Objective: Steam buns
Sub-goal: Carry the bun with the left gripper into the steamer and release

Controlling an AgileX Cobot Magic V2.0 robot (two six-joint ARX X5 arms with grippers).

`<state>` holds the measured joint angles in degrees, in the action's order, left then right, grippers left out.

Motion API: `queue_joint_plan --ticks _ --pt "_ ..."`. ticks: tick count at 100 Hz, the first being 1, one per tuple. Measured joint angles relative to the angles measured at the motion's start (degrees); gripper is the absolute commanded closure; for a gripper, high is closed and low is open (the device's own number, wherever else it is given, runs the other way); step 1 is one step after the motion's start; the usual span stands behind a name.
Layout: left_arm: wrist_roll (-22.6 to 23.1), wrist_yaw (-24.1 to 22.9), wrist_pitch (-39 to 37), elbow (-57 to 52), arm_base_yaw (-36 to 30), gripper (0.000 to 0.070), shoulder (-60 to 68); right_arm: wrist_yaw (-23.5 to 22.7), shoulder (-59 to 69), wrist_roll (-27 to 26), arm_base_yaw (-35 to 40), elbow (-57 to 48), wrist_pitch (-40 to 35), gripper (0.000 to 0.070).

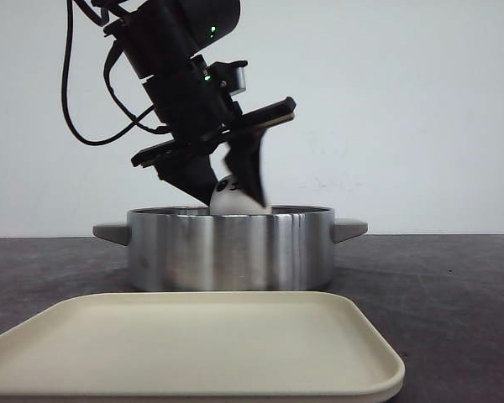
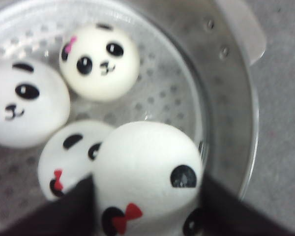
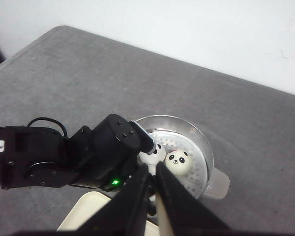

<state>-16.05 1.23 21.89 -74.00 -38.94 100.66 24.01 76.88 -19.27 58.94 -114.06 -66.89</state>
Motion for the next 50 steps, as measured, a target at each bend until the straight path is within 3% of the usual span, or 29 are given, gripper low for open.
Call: queue_joint_plan --ticks 27,31,41,50 --pt "0.0 0.2 3.9 -0.1 0.0 0.0081 -0.7 0.0 0.0 0.0 0.3 0.0 0.0 0.0684" --pt "0.0 0.1 6.1 -0.3 0.0 0.0135 -1.2 0.2 0.0 0.0 0.3 0.0 -0.2 0.0684" --pt "0.0 -3.6 10.4 -0.7 -0.1 0.0384 -3.9 3.5 0.0 0.0 0.3 0.0 -2.0 0.0684" --pt "0.0 -9.5 11.7 -0.7 -0.3 0.0491 -8.5 9.1 0.0 0.2 0.3 0.0 -4.6 0.0684"
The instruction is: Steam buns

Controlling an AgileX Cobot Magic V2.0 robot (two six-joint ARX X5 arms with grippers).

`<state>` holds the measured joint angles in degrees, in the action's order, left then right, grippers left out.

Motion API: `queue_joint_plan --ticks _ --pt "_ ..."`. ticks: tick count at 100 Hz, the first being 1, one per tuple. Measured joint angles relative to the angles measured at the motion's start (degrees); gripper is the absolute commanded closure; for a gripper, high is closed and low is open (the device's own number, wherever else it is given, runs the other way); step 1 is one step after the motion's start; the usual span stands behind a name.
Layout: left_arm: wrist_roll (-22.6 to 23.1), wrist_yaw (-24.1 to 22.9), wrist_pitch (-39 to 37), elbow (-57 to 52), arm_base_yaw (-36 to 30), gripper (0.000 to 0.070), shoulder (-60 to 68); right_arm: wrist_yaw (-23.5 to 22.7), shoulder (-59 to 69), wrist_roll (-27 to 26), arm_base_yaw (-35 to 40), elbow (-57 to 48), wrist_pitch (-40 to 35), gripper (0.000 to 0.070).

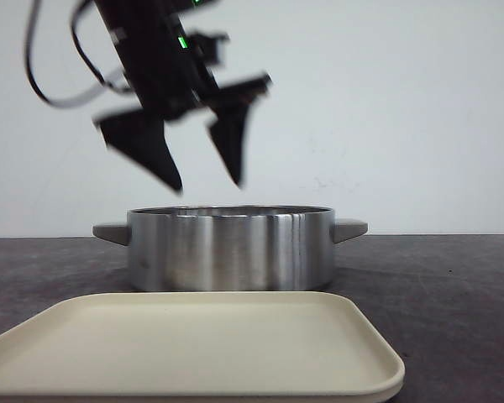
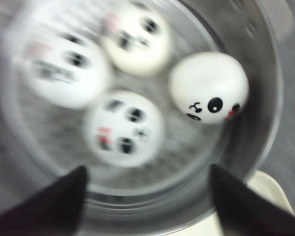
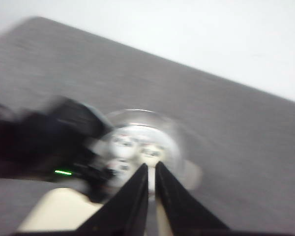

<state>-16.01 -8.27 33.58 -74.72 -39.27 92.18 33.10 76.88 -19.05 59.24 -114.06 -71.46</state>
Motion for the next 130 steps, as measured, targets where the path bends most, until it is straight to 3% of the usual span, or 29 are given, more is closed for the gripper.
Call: queue_joint_plan --ticks 8,23,40,62,80,102,109,130 --pt "0.0 -3.5 0.1 0.0 -0.4 0.0557 -5.6 4.4 0.0 0.2 0.0 0.0 -2.3 0.0684" --pt "0.0 -3.8 0.1 -0.2 -0.8 0.0697 -18.3 7.6 -0.1 0.2 1.4 0.0 -4.0 0.0684" --pt "0.4 -3.9 1.7 -0.7 -1.1 0.0700 -33.9 7.6 -0.6 0.2 4.0 0.4 -1.2 0.0684" --pt "3.0 -8.0 11.7 -0.9 -1.1 0.0700 -50.5 6.8 -2.8 0.3 5.7 9.1 13.3 0.0684" --pt "3.2 -8.7 18.9 0.0 -1.1 0.0700 -59.8 -2.3 -4.9 0.8 5.7 25.9 33.7 0.0684" --pt "2.2 -11.4 28.2 3.0 -1.1 0.0700 -67.7 -25.9 -5.7 5.5 6.9 51.3 68.1 0.0684" --pt "1.2 -12.9 30.9 3.5 -1.1 0.0700 -69.4 -26.6 -5.2 5.8 7.6 55.4 73.8 0.0684" --pt "-0.6 -13.0 32.2 3.6 -1.1 0.0700 -71.1 -25.2 -5.3 5.8 7.3 55.7 74.4 0.0684"
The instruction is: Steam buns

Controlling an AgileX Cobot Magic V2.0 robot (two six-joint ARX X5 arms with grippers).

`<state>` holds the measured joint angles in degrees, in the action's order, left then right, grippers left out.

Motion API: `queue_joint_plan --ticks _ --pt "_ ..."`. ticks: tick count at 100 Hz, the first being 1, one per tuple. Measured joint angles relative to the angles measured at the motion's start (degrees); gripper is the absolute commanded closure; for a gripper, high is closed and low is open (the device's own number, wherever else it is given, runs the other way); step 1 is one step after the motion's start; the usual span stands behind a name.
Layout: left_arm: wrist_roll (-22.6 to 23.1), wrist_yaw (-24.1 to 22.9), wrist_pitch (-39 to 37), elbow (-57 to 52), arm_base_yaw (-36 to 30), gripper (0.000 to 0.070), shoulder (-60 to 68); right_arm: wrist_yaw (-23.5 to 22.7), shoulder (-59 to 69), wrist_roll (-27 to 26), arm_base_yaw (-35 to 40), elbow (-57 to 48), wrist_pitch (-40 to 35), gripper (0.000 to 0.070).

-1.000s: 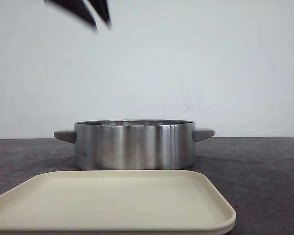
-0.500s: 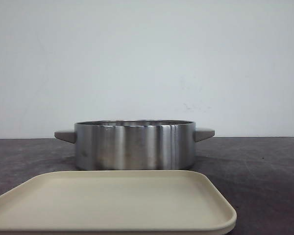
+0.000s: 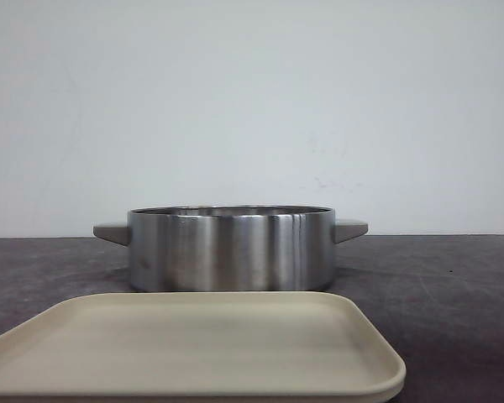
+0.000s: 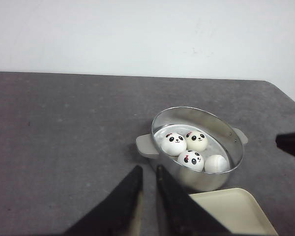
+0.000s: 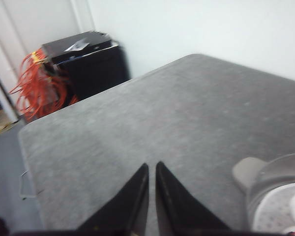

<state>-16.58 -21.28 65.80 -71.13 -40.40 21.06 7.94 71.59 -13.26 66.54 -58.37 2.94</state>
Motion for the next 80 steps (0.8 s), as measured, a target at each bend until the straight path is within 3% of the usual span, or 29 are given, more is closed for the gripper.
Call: queue_joint_plan --ticks 80 --pt "-0.6 0.0 0.0 0.0 0.0 0.0700 0.0 -0.3 -1.0 0.0 0.2 0.0 -0.2 0.0684"
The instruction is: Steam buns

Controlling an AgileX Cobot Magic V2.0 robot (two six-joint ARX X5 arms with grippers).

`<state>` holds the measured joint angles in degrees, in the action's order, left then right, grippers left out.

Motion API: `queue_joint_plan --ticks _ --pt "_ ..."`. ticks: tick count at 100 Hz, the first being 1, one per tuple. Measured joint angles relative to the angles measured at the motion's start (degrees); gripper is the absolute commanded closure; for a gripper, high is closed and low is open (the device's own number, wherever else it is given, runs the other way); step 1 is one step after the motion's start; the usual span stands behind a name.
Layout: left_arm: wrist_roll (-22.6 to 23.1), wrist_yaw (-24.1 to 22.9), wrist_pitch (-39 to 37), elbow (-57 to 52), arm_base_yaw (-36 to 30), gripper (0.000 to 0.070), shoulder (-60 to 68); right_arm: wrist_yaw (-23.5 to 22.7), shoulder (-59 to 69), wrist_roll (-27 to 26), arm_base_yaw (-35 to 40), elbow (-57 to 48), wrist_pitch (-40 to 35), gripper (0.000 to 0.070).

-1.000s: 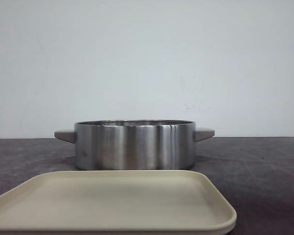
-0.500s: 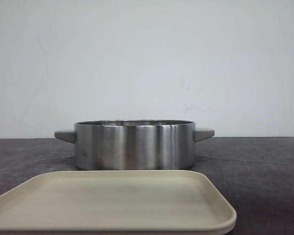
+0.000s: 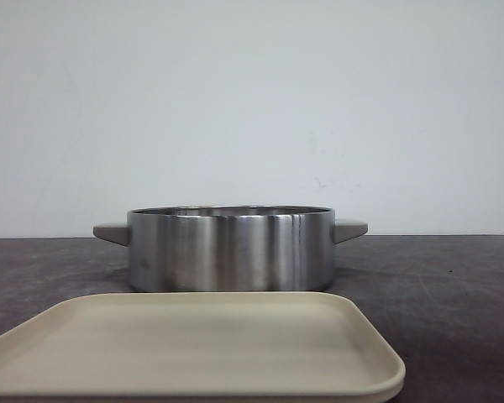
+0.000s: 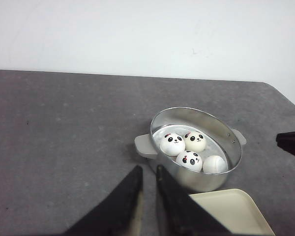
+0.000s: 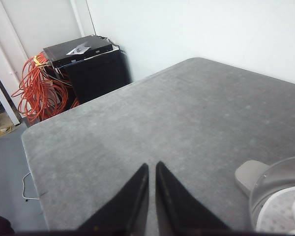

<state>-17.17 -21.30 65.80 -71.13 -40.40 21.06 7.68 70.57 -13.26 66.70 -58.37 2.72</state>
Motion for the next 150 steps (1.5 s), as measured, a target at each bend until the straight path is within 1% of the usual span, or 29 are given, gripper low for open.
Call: queue_joint_plan --ticks 6,15,23,33,45,50,56,67,72,82,85,90,97,110,123,136,142,150 --pt "0.0 0.0 0.0 0.0 0.0 0.0700 0.0 1.1 -1.6 0.0 0.0 0.0 -1.8 0.0684" --pt "0.0 0.0 0.0 0.0 0.0 0.0700 0.0 4.5 -5.5 0.0 -1.0 0.0 -8.6 0.0684" --pt "0.0 0.0 0.0 0.0 0.0 0.0700 0.0 5.6 -9.3 0.0 -3.4 1.2 -12.8 0.0684" --pt "0.0 0.0 0.0 0.0 0.0 0.0700 0.0 5.9 -14.5 1.1 -7.7 6.4 -12.3 0.0684" --pt "0.0 0.0 0.0 0.0 0.0 0.0700 0.0 5.8 -21.9 4.2 -12.6 15.3 -7.3 0.0684" --pt "0.0 0.0 0.0 0.0 0.0 0.0700 0.0 5.2 -25.9 5.2 -14.9 19.3 -4.6 0.0684" --pt "0.0 0.0 0.0 0.0 0.0 0.0700 0.0 3.5 -31.2 6.0 -18.2 24.5 -1.3 0.0684" --pt "0.0 0.0 0.0 0.0 0.0 0.0700 0.0 0.1 -40.6 6.9 -26.8 34.2 3.4 0.0684" --pt "0.0 0.0 0.0 0.0 0.0 0.0700 0.0 -2.1 -44.7 7.1 -31.6 38.4 4.2 0.0684" --pt "0.0 0.0 0.0 0.0 0.0 0.0700 0.0 -7.9 -52.9 7.5 -42.3 45.7 3.9 0.0684" --pt "0.0 0.0 0.0 0.0 0.0 0.0700 0.0 -8.9 -55.2 7.5 -45.4 47.5 3.9 0.0684" --pt "0.0 0.0 0.0 0.0 0.0 0.0700 0.0 -8.9 -58.8 7.5 -49.7 49.7 3.9 0.0684" --pt "0.0 0.0 0.0 0.0 0.0 0.0700 0.0 -7.4 -62.9 7.5 -54.1 52.1 4.3 0.0684" --pt "0.0 0.0 0.0 0.0 0.0 0.0700 0.0 -6.6 -66.9 7.1 -57.1 57.0 4.6 0.0684" --pt "0.0 0.0 0.0 0.0 0.0 0.0700 0.0 -6.1 -69.9 5.9 -58.1 57.6 -4.1 0.0684" --pt "0.0 0.0 0.0 0.0 0.0 0.0700 0.0 -5.4 -70.4 5.5 -59.2 57.6 -10.1 0.0684" --pt "0.0 0.0 0.0 0.0 0.0 0.0700 0.0 -5.3 -70.4 5.5 -59.5 57.5 -12.4 0.0684" --pt "0.0 0.0 0.0 0.0 0.0 0.0700 0.0 -5.2 -70.4 5.5 -59.7 57.5 -12.5 0.0684"
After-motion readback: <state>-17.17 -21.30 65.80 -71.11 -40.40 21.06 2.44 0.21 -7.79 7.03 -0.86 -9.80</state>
